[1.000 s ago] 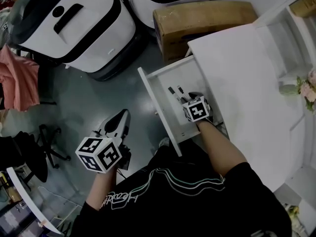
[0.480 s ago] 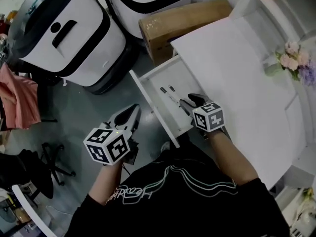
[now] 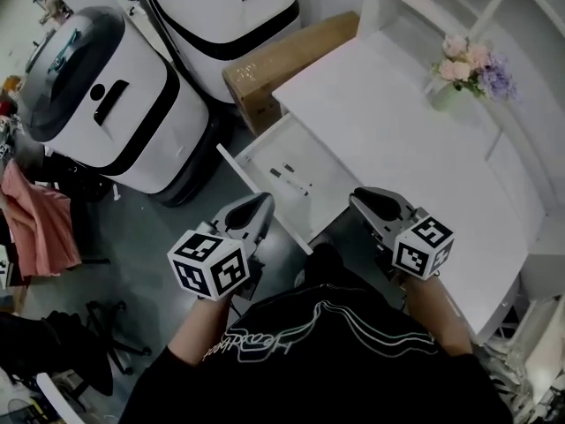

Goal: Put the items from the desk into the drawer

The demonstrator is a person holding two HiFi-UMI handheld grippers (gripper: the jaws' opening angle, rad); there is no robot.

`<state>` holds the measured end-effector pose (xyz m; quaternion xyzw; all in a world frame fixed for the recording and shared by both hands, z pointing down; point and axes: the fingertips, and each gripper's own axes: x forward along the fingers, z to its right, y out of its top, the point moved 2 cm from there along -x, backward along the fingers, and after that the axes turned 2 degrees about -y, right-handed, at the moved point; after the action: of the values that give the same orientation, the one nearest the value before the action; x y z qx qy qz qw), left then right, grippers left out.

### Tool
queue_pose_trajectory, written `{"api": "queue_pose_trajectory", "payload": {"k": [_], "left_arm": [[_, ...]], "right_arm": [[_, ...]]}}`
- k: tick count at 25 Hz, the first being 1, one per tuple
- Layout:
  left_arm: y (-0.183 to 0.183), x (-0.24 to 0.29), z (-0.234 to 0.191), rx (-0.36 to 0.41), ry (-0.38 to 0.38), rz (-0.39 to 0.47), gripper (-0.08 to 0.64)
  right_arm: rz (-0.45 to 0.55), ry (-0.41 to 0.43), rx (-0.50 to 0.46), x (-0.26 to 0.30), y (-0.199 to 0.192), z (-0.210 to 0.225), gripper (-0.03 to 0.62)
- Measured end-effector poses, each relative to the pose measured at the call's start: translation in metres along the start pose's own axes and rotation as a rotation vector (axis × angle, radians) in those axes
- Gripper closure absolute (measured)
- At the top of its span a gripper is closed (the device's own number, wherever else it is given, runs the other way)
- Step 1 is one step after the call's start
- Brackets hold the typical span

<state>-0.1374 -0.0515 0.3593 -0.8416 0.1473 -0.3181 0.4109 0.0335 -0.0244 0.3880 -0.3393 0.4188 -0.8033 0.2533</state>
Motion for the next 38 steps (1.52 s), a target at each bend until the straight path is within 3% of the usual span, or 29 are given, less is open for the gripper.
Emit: {"api": "queue_pose_trajectory", "payload": {"k": [4,12,17,38], "left_arm": [[0.011,-0.011,0.038,0.075,-0.065,0.014,0.538],[0.033,-0.039,0.094,0.185,-0.174,0.071,0.540],[0.029,-0.044,0.097,0.188,-0.187,0.064,0.538],[0.017,-0.048,0.094,0.176,-0.196,0.063,0.540]], "right_arm": [[0.087,0.060,-0.046,-0.037,0.031,-0.032,0.531],[0.204,0.068,-0.120,-0.069,0.070,-0.073,0.538],[0.196,0.047,-0.171,-0.067,0.068,-0.087,0.540],[0.136,0.054,-0.173,-0.051,0.051,-0.100,0.540]]}}
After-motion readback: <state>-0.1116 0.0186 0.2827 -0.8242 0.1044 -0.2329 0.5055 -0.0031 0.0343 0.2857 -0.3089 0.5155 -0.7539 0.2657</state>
